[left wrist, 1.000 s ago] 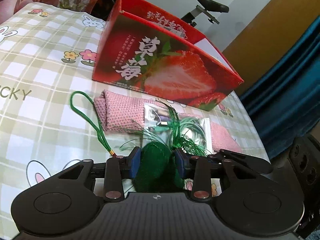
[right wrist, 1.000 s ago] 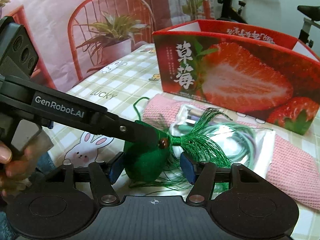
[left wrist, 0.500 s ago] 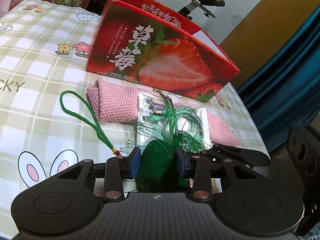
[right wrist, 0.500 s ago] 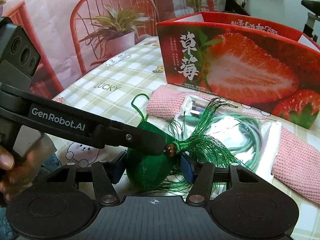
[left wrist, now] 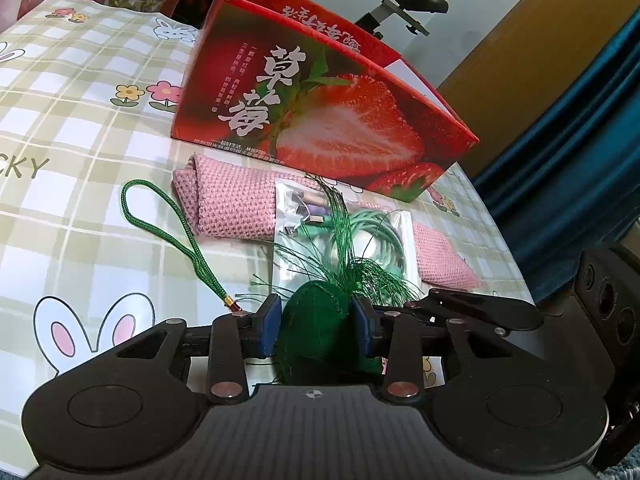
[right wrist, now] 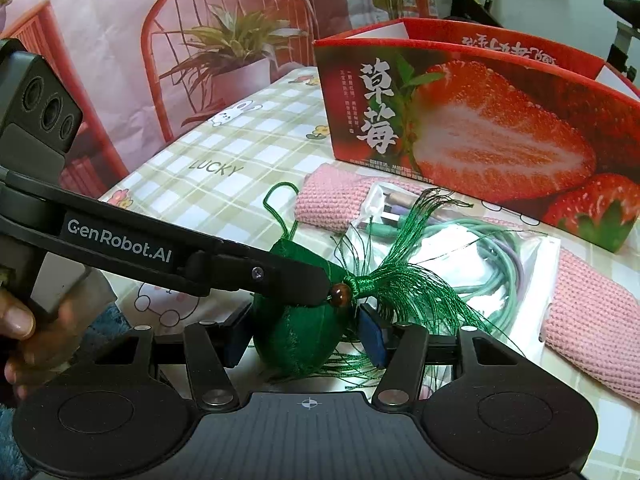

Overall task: Organize soft objects
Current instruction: 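Close the left gripper on the green ornament while the right gripper grips it too, then carry the green ornament with both grippers into the red box and open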

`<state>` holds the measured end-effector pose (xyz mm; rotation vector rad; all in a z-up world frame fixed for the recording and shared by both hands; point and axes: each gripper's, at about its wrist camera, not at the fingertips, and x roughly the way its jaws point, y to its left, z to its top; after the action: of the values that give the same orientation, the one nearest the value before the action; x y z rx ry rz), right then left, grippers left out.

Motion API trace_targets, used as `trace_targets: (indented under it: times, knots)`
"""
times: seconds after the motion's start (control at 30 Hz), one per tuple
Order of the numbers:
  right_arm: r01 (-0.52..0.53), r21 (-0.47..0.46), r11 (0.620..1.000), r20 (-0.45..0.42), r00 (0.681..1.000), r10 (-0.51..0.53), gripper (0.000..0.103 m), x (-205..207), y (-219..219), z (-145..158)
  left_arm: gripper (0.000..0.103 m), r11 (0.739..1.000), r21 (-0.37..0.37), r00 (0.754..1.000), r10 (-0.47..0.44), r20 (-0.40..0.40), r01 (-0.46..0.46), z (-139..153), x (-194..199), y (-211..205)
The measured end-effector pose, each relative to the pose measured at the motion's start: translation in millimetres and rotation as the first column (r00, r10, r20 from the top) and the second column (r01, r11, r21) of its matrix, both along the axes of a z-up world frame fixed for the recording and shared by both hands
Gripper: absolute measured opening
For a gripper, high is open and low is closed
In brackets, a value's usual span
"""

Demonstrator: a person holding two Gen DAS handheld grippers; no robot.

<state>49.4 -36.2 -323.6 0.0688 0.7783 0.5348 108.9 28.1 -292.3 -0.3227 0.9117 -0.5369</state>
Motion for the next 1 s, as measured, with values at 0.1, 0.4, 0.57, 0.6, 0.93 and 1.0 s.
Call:
trace_targets:
  times: [0.1, 0.4, 0.57, 0.6, 0.93, 1.0]
  knots:
    - [-0.003, -0.001, 1.0, -0.002, 1.0, 0.003, 0.049, -1, 0, 1, 0.041, 1.0, 0.0, 1.0, 0.0, 0.0, 0.0, 0, 0, 0]
    - [-0.009, 0.01, 1.0, 0.031, 0.999, 0.009, 0.045, -3, -1, 9, 0.04, 1.0, -0.01, 1.0, -0.004, 0.028, 0.005, 8, -4, 1]
    - [-0.012, 0.005, 1.0, 0.116, 0.993, 0.011, 0.045, 0, -4, 32, 0.04, 1.0, 0.0, 0.994, -0.004, 0.106, 0.004, 36, -2, -3]
    - [-0.011, 0.001, 1.0, 0.14, 0.99, 0.011, 0.045, 2, -6, 38, 0.04, 1.0, 0.0, 0.992, -0.003, 0.124, 0.003, 43, 0, -3]
    - [0.011, -0.029, 1.0, 0.409, 0.913, 0.002, 0.045, 45, -27, 140, 0.039, 0.998, -0.06, 0.935, 0.026, 0.353, -0.005, 150, 42, -10]
    - [0.015, -0.046, 0.999, 0.468, 0.884, 0.008, 0.045, 57, -30, 160, 0.039, 0.998, -0.07, 0.916, 0.031, 0.4, -0.004, 171, 51, -12]
